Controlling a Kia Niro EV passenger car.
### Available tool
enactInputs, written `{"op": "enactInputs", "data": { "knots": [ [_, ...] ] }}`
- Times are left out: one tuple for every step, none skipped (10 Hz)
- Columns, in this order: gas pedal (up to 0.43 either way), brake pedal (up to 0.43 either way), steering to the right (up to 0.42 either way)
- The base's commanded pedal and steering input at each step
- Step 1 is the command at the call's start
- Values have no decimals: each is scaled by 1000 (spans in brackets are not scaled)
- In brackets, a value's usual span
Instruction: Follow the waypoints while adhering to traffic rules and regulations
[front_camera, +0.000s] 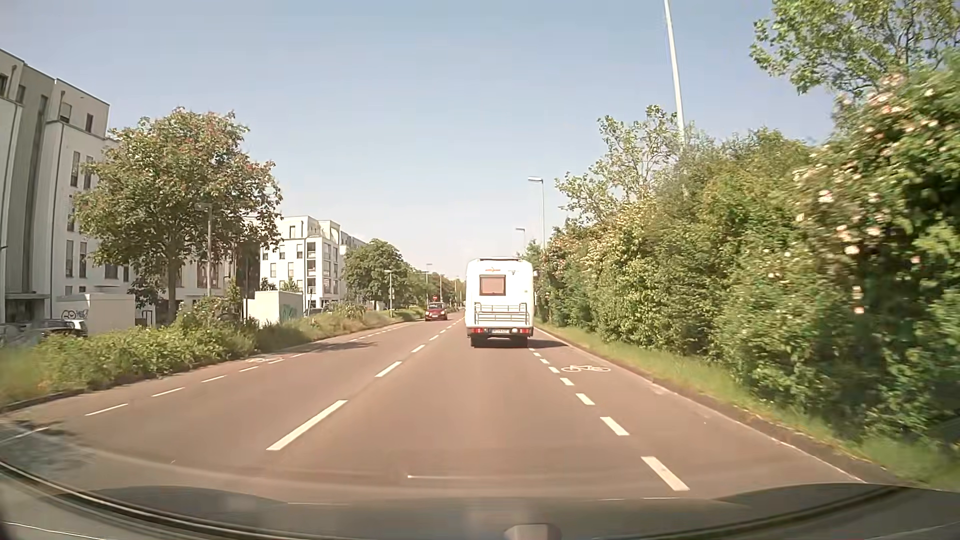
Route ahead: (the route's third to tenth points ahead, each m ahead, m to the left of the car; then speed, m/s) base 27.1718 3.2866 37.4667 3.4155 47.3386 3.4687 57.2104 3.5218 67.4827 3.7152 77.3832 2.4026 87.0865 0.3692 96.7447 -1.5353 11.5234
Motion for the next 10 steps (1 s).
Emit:
{"op": "enactInputs", "data": {
  "knots": [
    [79, 0, 3],
    [79, 0, 3],
    [79, 0, 3],
    [79, 0, 3],
    [87, 0, 3],
    [87, 0, 3],
    [87, 0, 2],
    [87, 0, -2],
    [87, 0, -5],
    [98, 0, -5]
  ]
}}
